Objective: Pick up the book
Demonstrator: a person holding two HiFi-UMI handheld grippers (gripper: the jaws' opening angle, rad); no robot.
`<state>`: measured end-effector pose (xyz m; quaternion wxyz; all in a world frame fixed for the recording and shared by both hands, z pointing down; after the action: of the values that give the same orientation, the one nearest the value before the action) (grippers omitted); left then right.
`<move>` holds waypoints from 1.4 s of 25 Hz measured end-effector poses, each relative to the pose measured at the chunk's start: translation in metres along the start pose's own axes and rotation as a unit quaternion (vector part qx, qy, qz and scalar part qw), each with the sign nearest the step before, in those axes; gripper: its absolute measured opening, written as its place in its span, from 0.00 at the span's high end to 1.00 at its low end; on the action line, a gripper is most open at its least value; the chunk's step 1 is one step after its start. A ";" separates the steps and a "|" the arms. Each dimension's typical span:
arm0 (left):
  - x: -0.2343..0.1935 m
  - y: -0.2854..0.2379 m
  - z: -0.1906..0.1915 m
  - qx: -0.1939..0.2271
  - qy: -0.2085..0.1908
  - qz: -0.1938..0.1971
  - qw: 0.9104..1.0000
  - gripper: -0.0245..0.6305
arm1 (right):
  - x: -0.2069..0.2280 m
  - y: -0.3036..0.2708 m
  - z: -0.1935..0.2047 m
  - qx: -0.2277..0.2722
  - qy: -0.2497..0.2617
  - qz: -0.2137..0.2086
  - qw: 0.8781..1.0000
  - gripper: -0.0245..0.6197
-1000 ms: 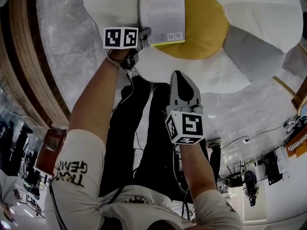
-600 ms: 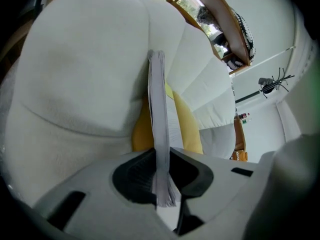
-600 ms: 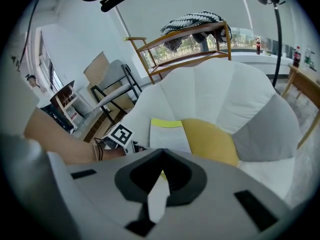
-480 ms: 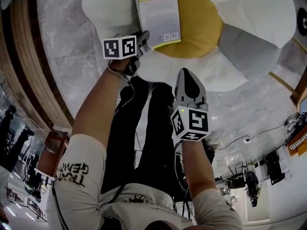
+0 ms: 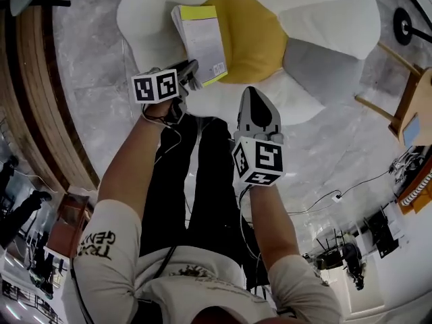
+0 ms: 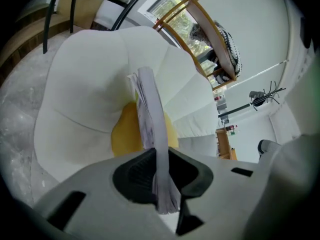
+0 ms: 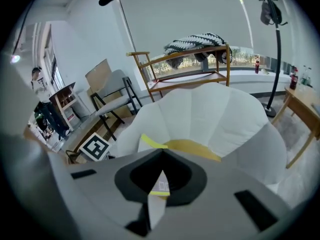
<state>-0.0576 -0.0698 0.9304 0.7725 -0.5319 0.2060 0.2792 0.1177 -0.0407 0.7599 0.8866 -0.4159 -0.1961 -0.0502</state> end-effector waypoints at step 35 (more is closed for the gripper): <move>0.321 0.353 -0.218 0.324 -0.028 0.108 0.939 0.84 | -0.118 0.249 -0.236 0.199 -0.001 -0.031 0.980 0.92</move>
<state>-0.0475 -0.1079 0.4073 0.8738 -0.2190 0.3201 0.2934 0.1443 -0.0667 0.3983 0.9495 -0.2251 -0.2156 -0.0369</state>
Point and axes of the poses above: the fingertips, and each gripper's own axes: y backward along the fingers, x to its right, z out of its underside, the point moved 4 cm from there along y, backward along the fingers, and after that the axes turned 14 degrees about -y, right-handed, at the moved point
